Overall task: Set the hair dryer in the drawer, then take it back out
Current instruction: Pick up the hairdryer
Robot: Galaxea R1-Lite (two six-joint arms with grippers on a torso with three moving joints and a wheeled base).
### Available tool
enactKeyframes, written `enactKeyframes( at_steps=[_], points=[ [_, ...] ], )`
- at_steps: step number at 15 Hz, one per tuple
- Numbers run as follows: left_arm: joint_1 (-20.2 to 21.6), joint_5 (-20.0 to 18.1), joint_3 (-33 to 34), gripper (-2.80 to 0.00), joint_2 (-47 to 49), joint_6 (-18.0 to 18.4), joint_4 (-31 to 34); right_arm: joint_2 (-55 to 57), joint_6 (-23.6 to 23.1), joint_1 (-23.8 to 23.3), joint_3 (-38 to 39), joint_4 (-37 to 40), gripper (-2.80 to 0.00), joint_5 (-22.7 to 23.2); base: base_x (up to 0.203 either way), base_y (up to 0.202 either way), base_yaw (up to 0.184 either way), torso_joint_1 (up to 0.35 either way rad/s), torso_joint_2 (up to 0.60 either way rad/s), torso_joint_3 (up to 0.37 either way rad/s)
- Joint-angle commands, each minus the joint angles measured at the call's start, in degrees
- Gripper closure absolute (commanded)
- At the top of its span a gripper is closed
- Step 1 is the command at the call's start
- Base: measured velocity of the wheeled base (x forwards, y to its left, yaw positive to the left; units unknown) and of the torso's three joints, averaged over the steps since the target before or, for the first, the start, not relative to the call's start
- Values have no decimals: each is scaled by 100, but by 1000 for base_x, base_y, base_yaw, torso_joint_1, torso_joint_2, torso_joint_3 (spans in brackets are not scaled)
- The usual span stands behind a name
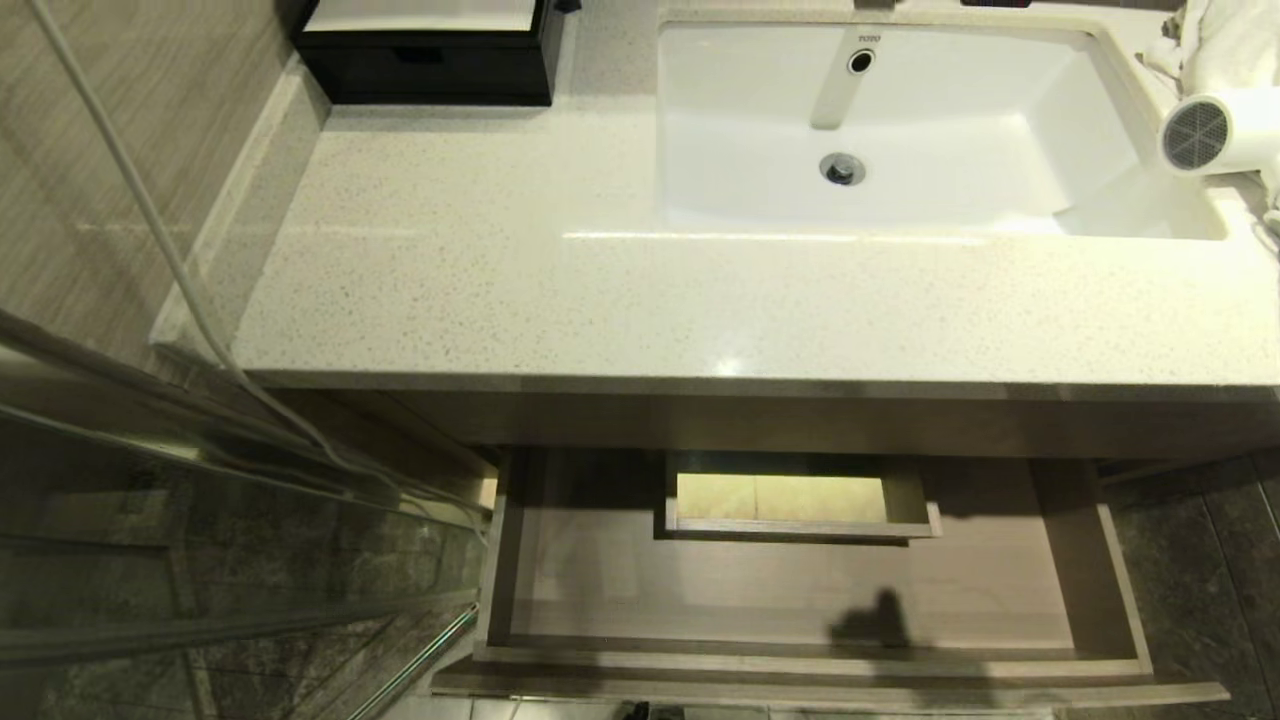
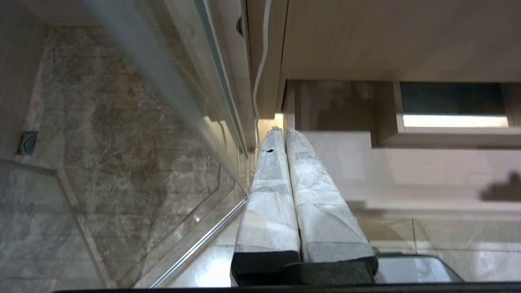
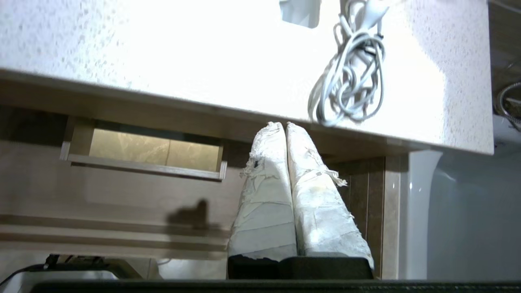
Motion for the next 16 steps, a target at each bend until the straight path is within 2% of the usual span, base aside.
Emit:
enactKeyframes(
  at_steps=[1, 6, 10, 12, 14, 16],
  points=[
    [0, 1, 9, 0, -9, -2, -1, 255, -24, 2, -177, 57, 0, -2, 0, 0, 0, 329, -134, 199],
    [0, 1, 9, 0, -1, -2, -1, 974, -52, 1, -920, 122, 0, -133, 0, 0, 0, 327, -160, 164],
    [0, 1, 9, 0, 0, -2, -1, 1857, -55, -46, -1728, 808, 0, -324, 0, 0, 0, 63, -30, 29],
    [0, 1, 9, 0, -9, -2, -1, 2203, -71, -347, -2133, 911, 0, -389, 0, 0, 0, 0, 0, 0],
    [0, 1, 9, 0, 0, -2, -1, 2480, -73, -779, -2360, 1271, 0, -783, 0, 0, 0, 0, 0, 0],
    [0, 1, 9, 0, -9, -2, -1, 2686, -28, -864, -2402, 1459, 0, -1268, 0, 0, 0, 0, 0, 0]
  ],
)
